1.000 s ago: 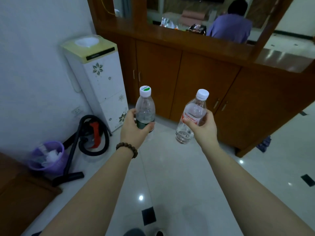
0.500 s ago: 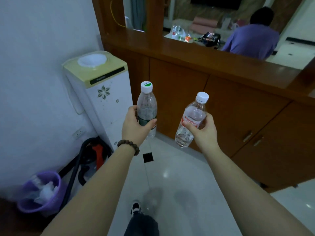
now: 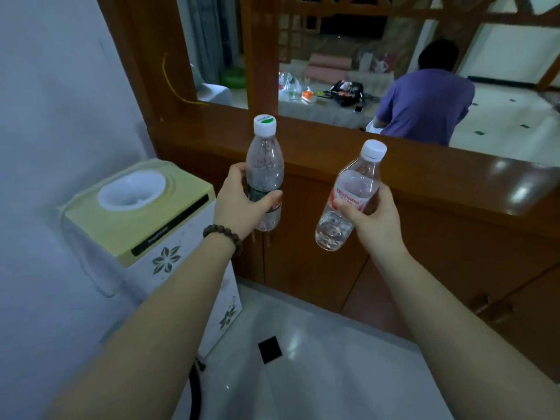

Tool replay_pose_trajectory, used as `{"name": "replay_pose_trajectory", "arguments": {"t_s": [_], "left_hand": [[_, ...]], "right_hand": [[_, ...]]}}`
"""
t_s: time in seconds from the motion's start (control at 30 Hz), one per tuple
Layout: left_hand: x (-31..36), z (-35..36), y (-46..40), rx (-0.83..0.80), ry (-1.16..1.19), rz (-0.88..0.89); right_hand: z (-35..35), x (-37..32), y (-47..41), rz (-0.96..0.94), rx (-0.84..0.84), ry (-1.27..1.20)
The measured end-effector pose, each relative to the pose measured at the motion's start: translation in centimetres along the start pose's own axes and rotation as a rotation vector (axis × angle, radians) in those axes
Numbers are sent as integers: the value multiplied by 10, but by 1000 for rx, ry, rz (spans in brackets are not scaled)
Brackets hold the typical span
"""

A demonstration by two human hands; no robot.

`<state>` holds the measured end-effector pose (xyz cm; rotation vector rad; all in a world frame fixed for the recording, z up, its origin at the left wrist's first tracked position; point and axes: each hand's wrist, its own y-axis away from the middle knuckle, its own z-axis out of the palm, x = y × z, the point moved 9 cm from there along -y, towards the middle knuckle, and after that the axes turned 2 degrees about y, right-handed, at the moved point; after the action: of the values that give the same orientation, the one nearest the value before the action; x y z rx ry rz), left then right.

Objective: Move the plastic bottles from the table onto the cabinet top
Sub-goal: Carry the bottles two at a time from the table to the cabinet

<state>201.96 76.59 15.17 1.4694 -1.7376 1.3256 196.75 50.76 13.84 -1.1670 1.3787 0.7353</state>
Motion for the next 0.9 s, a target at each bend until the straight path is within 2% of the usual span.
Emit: {"name": "replay_pose_trajectory", "arguments": {"t_s": [0.37, 0.63, 0.9], "left_hand": [[20, 57, -187, 8, 15, 170], [3, 101, -293, -8, 30, 137], [-40, 135, -353, -110, -3, 45]], "right_hand": [[6, -33, -184, -132, 55, 37], [27, -32, -305, -158, 44, 58], [67, -15, -370, -118, -24, 153]]}}
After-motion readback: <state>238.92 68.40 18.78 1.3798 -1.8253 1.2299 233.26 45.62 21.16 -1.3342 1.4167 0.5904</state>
